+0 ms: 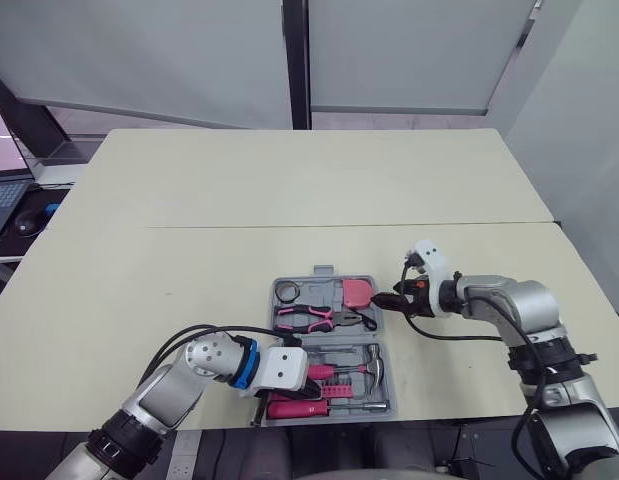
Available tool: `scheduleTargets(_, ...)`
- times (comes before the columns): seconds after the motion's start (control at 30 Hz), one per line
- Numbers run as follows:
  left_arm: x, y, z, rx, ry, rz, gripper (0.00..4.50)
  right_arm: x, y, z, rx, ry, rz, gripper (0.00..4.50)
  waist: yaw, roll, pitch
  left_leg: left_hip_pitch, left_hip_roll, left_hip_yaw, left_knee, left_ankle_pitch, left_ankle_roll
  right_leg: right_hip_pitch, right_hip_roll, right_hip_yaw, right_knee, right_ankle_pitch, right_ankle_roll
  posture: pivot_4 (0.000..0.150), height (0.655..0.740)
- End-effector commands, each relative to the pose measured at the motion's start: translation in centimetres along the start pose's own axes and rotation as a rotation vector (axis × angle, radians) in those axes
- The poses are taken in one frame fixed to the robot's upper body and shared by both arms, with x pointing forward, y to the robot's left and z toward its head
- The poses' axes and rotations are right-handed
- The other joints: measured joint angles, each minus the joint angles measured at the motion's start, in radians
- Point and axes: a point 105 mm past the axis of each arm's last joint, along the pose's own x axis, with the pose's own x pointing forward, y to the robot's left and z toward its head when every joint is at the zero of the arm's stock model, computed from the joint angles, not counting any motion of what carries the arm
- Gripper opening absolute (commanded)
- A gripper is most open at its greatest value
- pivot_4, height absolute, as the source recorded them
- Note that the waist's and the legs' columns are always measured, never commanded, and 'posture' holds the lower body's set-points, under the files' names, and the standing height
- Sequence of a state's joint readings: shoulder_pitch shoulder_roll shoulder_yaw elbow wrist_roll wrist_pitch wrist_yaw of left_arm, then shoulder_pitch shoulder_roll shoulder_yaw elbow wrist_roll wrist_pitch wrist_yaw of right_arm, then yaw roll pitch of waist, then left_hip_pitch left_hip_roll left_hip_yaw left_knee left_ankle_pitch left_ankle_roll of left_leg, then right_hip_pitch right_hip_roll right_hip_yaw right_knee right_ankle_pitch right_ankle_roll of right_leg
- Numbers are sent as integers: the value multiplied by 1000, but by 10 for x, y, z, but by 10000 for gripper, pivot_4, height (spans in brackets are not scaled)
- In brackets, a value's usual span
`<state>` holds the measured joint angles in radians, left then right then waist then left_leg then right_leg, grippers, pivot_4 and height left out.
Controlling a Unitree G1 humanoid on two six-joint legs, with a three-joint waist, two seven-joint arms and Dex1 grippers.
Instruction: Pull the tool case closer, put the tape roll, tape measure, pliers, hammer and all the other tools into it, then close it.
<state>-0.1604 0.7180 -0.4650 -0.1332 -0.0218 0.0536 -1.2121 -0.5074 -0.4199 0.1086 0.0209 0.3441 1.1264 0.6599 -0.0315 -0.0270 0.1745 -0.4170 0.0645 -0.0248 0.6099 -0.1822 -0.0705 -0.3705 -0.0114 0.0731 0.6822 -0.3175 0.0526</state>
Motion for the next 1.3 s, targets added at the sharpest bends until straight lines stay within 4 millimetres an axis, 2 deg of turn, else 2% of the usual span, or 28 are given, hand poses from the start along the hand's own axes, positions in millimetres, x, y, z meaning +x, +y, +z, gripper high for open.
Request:
scheduleTargets(0.03,1,-5,-16,-39,60,-13,0,11,-2,10,-3,-25,-46,44453,-1,0,0,0,0,0,0,0,0,0,0,0,0,0,0,1500,7400)
scheduleTargets(0.17,1,-7,-20,-43,63,-20,0,28,-2,5,40,2,-43,44453,-1,1,-1,0,0,0,0,0,0,0,0,0,0,0,0,1500,7400)
scheduleTargets(0.3,0,-13,-28,-48,75,-34,0,40,18,4,78,36,66,44453,-2,2,-3,1,1,0,0,0,0,0,1,0,0,0,0,1500,7400)
scheduleTargets(0.47,1,-18,-34,-52,91,-55,0,45,31,11,119,26,162,44453,-5,4,-7,1,1,0,0,0,0,0,1,0,0,0,0,1500,7400)
scheduleTargets(0.73,3,-23,-39,-57,101,-75,0,34,43,42,91,-101,341,44453,-22,5,-7,1,2,0,-1,0,0,-1,2,1,0,0,-1,1500,7400)
scheduleTargets(0.97,5,-26,-44,-58,108,-85,0,31,56,46,-8,-108,453,44453,-30,8,-8,1,2,0,-1,0,0,-1,3,1,0,-1,0,1500,7400)
scheduleTargets(1.3,6,-31,-48,-64,109,-84,0,16,73,63,-252,-161,552,44453,-25,10,-9,1,2,0,-1,0,0,-1,3,1,0,-1,0,1500,7400)
